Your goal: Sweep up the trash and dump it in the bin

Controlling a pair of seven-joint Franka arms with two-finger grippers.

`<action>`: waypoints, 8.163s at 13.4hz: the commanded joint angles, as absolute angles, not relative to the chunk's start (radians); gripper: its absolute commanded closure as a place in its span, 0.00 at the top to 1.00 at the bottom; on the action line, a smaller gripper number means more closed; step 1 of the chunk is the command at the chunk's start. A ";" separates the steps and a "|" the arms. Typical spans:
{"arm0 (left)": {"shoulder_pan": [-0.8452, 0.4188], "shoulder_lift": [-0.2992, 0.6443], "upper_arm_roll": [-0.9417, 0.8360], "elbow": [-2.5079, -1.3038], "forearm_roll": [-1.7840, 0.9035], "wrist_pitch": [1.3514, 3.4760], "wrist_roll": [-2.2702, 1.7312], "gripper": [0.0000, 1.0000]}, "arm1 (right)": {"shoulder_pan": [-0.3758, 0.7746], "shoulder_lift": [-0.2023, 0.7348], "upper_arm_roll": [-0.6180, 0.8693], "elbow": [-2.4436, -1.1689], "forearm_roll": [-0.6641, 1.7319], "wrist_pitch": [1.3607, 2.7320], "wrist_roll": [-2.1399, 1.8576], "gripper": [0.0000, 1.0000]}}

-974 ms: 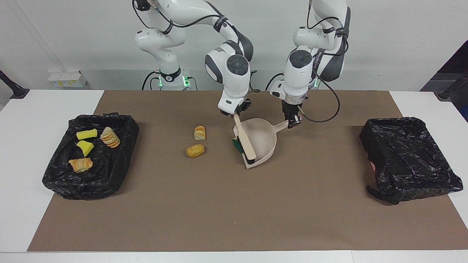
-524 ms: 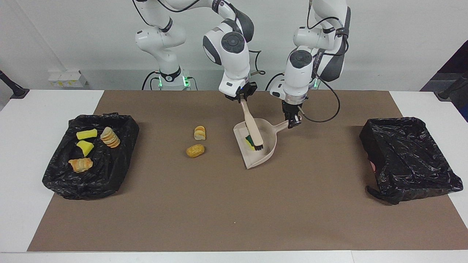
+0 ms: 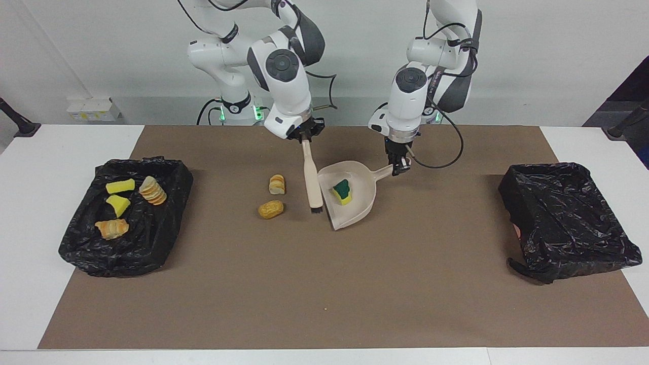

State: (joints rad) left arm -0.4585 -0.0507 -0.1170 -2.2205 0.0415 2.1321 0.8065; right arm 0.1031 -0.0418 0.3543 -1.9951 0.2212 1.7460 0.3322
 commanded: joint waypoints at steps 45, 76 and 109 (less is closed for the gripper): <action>-0.670 0.017 -0.103 -2.206 -0.003 2.191 0.664 0.00 | 0.115 -0.206 0.368 -2.487 0.319 2.019 0.162 0.00; 0.391 -0.065 -0.078 -1.746 0.050 1.536 0.783 0.00 | 0.618 0.071 0.379 -2.238 0.288 2.155 0.824 0.00; 0.086 0.229 -0.094 -1.497 1.176 1.364 0.977 0.00 | -0.172 -0.081 0.364 -1.806 0.078 1.778 0.485 1.00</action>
